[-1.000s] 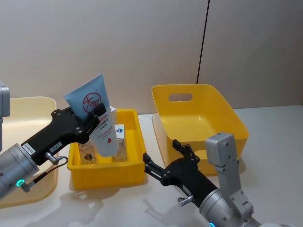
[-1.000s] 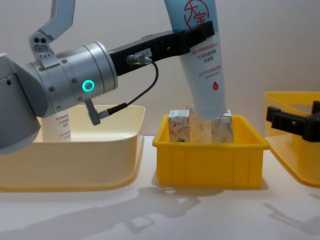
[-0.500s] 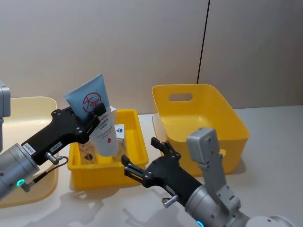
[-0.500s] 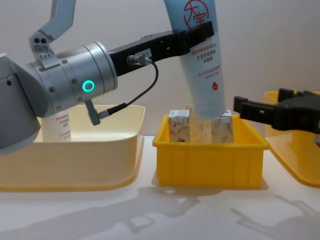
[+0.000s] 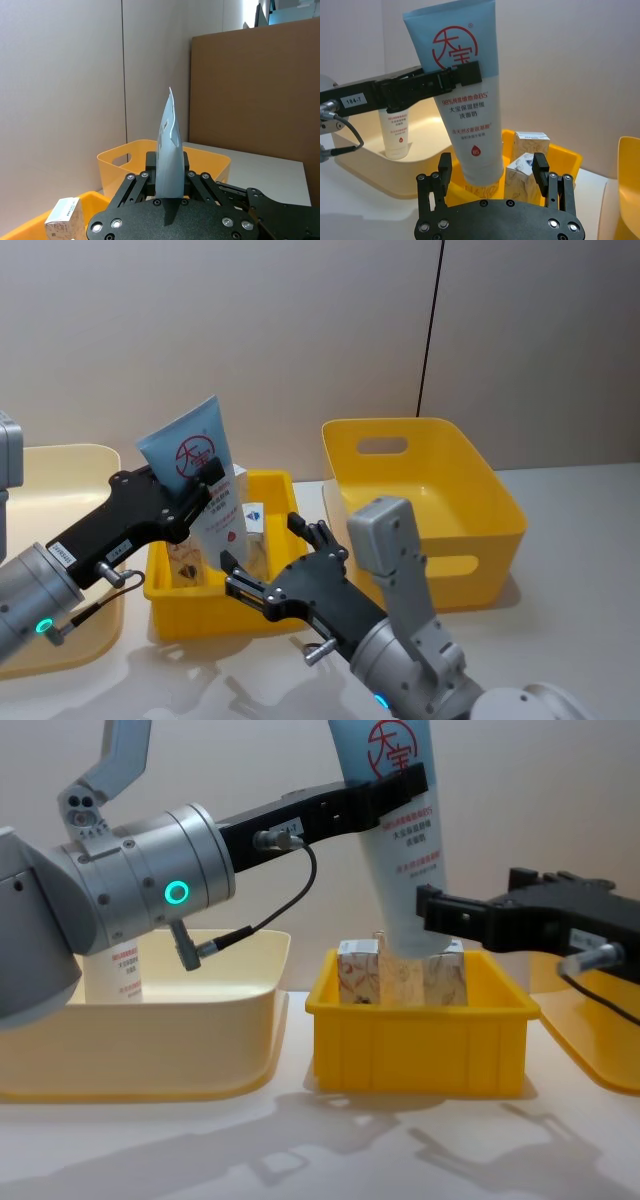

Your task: Bimanual collaborative sorting of washing and personal care products

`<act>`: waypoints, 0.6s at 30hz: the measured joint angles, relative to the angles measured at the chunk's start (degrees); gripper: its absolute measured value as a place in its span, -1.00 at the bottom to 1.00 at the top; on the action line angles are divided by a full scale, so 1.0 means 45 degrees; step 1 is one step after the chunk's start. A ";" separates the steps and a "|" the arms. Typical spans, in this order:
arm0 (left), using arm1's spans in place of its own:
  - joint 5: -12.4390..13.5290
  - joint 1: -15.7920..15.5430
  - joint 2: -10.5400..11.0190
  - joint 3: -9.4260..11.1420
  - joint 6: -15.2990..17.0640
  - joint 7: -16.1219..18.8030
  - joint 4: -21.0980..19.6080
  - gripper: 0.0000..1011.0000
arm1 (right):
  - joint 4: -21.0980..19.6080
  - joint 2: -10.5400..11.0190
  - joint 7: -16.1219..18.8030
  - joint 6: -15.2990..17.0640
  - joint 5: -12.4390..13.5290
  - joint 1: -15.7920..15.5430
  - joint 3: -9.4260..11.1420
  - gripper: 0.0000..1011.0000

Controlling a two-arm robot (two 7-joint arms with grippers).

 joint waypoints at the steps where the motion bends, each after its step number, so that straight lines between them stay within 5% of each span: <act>1: 0.0001 0.0000 0.0000 0.0000 -0.0001 0.0000 0.0000 -0.51 | 0.0023 -0.0044 -0.0024 -0.0004 -0.0034 0.0033 -0.0032 0.98; 18: 0.0000 0.0001 0.0000 -0.0001 -0.0010 -0.0001 -0.0002 -0.51 | 0.0770 -0.0830 -0.0346 0.0043 -0.0888 0.0870 -0.0510 0.98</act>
